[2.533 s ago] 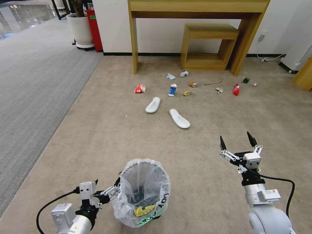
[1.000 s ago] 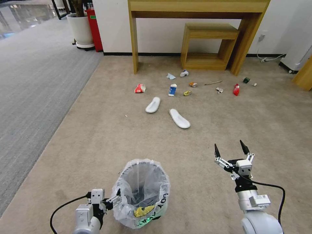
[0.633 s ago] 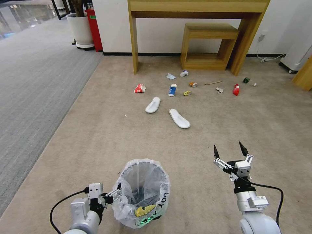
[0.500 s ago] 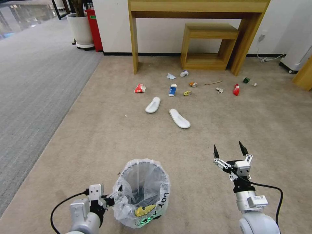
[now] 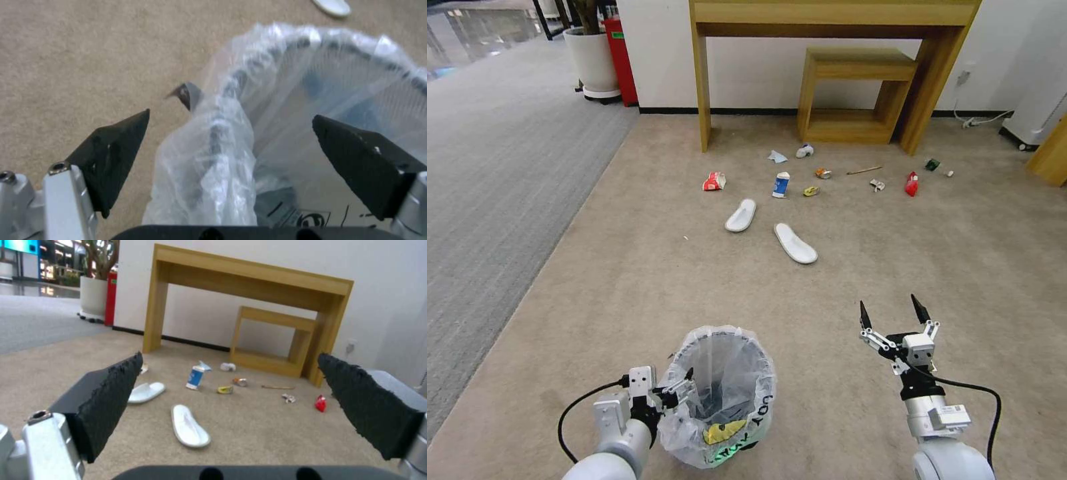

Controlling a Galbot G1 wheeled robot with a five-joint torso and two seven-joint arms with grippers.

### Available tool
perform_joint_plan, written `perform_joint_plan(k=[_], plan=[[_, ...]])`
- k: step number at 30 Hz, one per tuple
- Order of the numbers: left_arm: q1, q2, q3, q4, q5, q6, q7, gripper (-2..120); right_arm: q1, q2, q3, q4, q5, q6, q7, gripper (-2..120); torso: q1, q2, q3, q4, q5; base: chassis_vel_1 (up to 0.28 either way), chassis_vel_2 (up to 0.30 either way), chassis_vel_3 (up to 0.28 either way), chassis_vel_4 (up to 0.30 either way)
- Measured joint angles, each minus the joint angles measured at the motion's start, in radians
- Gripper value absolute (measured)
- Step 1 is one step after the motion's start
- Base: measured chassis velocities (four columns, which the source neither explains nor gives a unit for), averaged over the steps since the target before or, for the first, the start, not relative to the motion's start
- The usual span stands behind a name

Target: Pick up the trash bin and place the garbage on the floor into it.

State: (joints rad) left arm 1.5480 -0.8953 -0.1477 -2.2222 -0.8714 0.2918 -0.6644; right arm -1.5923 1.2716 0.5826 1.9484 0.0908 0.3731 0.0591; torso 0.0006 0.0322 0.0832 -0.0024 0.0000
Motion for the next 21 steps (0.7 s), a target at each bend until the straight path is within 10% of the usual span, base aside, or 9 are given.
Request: perform_joint_plan(k=[21], plan=[[-0.127, 0.044, 0.112, 0.102, -0.039, 0.016, -0.067, 95, -0.001, 0.002, 0.003, -0.023, -0.006, 0.016, -0.001, 100, 0.0, 0.0, 0.0, 0.0, 0.0, 0.0, 0.0, 0.0, 0.0]])
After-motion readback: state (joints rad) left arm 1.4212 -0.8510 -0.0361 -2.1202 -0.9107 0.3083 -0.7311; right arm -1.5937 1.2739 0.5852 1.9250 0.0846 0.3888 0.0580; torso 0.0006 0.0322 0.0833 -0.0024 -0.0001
